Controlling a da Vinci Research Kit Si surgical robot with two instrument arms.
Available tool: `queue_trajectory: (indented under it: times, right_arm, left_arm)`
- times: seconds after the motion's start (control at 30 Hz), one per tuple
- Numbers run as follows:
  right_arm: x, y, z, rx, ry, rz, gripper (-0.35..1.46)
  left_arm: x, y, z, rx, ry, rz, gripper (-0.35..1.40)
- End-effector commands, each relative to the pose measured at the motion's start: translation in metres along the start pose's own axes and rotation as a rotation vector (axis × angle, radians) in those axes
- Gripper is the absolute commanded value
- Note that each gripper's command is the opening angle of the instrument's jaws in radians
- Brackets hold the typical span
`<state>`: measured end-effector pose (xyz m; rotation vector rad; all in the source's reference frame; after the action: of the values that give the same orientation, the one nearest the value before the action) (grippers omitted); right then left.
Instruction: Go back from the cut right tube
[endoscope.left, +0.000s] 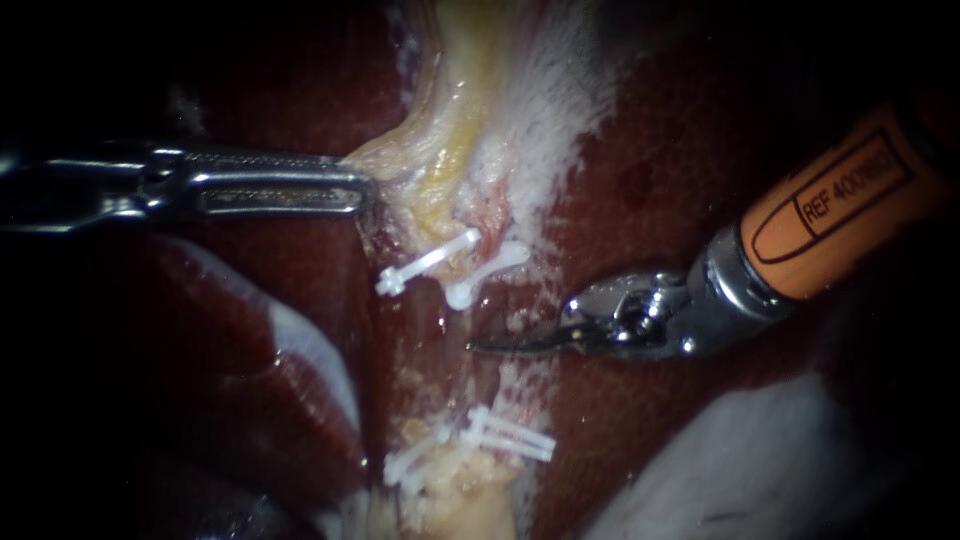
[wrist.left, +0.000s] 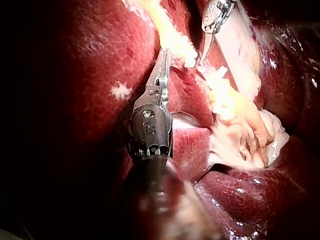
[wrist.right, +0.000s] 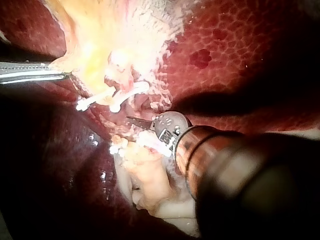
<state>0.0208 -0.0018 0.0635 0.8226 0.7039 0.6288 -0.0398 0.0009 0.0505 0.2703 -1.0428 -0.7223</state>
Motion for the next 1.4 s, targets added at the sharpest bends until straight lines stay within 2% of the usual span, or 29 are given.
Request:
queue_trajectory:
  times: [0.03, 0.5, 0.6, 0.7, 0.87, 1.03, 1.4]
  right_arm:
    - [0.0000, 0.0000, 0.0000, 0.000, 0.000, 0.005, -0.35]
    - [0.0000, -0.0003, 0.0004, -0.001, 0.000, 0.010, -0.35]
    - [0.0000, -0.0006, 0.0004, 0.000, 0.000, 0.010, -0.01]
    - [0.0000, -0.0007, 0.0005, -0.002, -0.003, 0.009, 0.22]
    - [0.0000, -0.0008, 0.0005, -0.001, -0.003, 0.009, 0.32]
    - [0.0000, -0.0008, 0.0005, 0.002, 0.002, 0.009, 0.54]
    - [-0.0001, -0.0007, 0.0004, 0.004, 0.004, 0.009, 0.76]
  left_arm:
    - [0.0000, 0.0000, 0.0000, 0.001, 0.000, 0.000, -0.35]
    - [0.0001, 0.0001, 0.0000, 0.002, 0.000, 0.001, -0.35]
    - [0.0001, 0.0001, 0.0000, 0.002, 0.000, 0.001, -0.35]
    - [0.0001, 0.0001, 0.0000, 0.002, 0.000, 0.001, -0.35]
    - [0.0001, 0.0001, -0.0001, 0.002, 0.000, 0.001, -0.35]
    - [0.0002, 0.0001, -0.0001, 0.002, 0.000, 0.001, -0.35]
    - [0.0002, 0.0001, -0.0001, 0.001, 0.000, 0.001, -0.35]
